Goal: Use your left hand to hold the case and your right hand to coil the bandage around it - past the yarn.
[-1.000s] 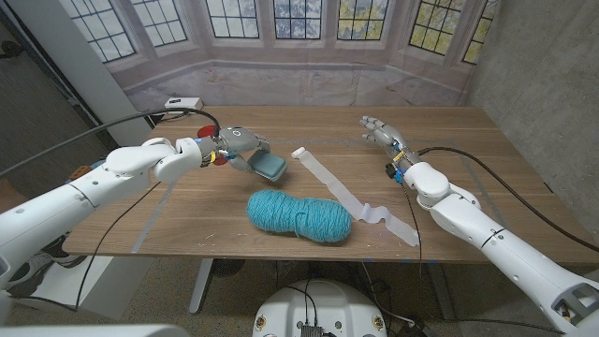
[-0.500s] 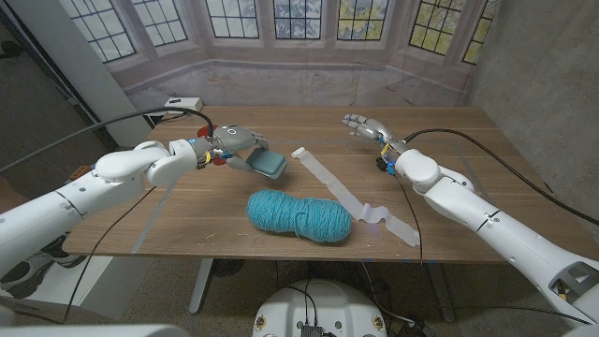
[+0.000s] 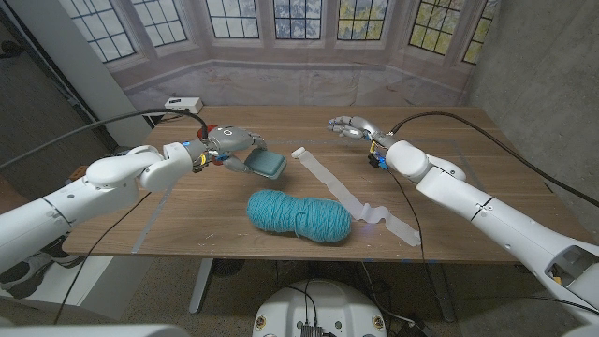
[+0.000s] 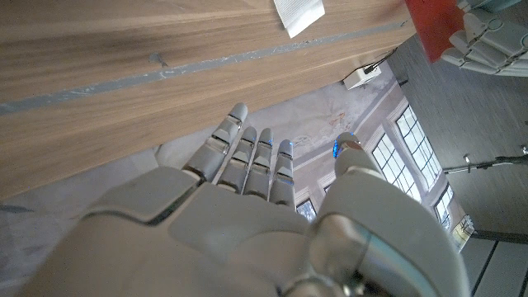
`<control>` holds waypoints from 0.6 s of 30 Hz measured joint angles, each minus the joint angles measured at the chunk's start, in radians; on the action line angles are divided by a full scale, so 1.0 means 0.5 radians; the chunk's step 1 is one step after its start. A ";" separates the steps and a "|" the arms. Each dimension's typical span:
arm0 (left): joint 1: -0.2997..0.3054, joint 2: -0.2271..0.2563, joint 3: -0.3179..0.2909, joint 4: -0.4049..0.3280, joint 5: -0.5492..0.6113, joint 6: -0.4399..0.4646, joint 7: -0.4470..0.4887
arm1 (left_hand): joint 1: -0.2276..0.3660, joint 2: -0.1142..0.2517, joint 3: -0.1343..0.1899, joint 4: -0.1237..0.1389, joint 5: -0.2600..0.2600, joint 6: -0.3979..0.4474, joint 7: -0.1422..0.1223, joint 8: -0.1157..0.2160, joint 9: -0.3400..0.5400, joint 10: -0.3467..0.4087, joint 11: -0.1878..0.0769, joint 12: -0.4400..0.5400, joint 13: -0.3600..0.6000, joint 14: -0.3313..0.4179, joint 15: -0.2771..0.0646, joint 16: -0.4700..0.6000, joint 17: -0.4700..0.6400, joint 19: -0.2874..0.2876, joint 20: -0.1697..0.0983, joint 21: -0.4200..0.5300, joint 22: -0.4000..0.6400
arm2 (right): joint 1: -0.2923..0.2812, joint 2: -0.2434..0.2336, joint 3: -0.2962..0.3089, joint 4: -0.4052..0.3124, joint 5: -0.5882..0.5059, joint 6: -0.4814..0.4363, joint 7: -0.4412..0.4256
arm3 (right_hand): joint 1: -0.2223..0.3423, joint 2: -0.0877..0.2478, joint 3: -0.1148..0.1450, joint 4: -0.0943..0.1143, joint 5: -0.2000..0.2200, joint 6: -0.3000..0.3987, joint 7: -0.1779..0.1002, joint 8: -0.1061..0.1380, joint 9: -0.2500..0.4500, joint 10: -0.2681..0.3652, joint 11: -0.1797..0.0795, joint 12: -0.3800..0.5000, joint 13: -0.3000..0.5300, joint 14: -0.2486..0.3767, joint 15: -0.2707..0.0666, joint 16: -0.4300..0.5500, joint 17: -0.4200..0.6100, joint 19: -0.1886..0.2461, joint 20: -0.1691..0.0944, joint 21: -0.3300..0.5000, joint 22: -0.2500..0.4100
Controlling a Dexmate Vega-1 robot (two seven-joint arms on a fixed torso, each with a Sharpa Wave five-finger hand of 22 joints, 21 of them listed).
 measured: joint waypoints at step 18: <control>0.120 0.043 -0.085 -0.089 -0.079 0.064 -0.002 | 0.000 0.000 0.000 0.000 -0.001 0.000 0.000 0.000 0.000 -0.001 -0.001 -0.002 0.000 0.000 0.000 -0.015 0.022 -0.008 -0.007 0.000 0.000 | 0.209 0.085 -0.197 0.034 -0.439 -0.031 0.115 | 0.195 -0.044 0.027 -0.027 0.000 0.165 -0.036 0.011 0.000 0.149 -0.036 0.015 0.000 0.171 -0.001 0.030 0.000 0.149 -0.007 0.016 0.005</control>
